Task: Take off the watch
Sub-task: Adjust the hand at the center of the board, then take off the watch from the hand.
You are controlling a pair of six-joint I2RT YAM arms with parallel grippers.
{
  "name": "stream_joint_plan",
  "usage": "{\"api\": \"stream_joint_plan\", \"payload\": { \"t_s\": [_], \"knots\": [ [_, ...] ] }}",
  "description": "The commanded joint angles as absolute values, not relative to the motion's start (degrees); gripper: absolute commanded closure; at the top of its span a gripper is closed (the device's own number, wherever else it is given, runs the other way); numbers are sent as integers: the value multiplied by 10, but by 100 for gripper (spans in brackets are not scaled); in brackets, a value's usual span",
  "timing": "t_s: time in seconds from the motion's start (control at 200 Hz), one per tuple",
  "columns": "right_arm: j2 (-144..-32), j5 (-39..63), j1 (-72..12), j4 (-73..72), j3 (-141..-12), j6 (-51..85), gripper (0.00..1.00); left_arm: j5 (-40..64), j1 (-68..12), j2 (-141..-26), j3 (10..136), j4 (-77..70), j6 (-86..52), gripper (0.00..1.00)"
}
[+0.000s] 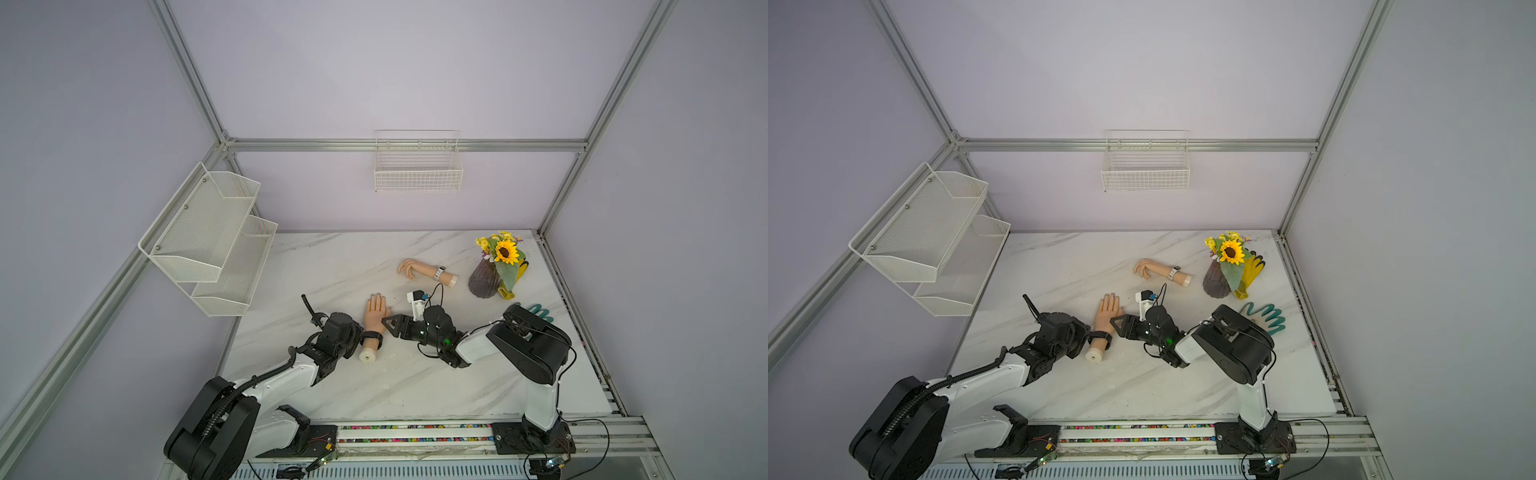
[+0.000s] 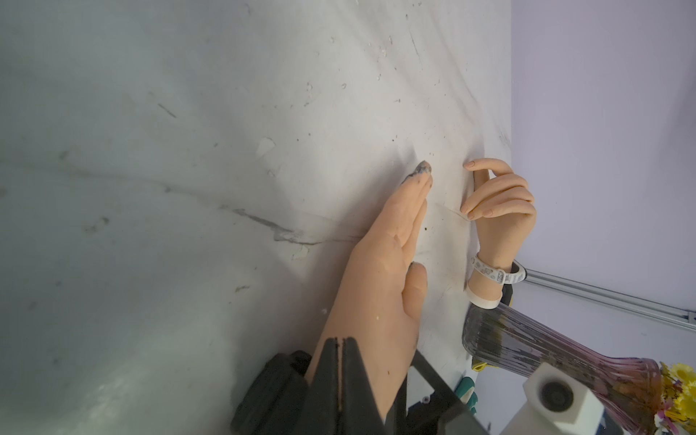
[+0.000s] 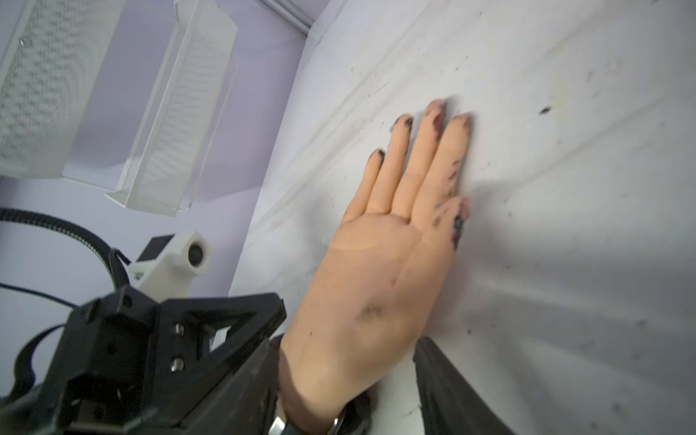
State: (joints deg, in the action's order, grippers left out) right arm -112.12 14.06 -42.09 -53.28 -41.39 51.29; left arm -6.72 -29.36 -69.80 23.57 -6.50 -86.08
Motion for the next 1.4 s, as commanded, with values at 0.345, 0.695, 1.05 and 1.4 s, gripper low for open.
{"api": "stream_joint_plan", "payload": {
  "t_s": [0.345,0.695,1.05,1.4],
  "knots": [
    [-975,69,-356,-482,-410,295,33,-92,-335,-727,278,-120,-792,54],
    [-906,128,-404,-441,-324,244,43,-100,-356,-647,485,166,-287,37],
    [-938,33,-511,-738,-169,207,50,61,-442,-796,762,609,226,19],
    [-1021,84,-506,-732,-197,235,51,21,-432,-925,791,630,449,24]
  ]
}}
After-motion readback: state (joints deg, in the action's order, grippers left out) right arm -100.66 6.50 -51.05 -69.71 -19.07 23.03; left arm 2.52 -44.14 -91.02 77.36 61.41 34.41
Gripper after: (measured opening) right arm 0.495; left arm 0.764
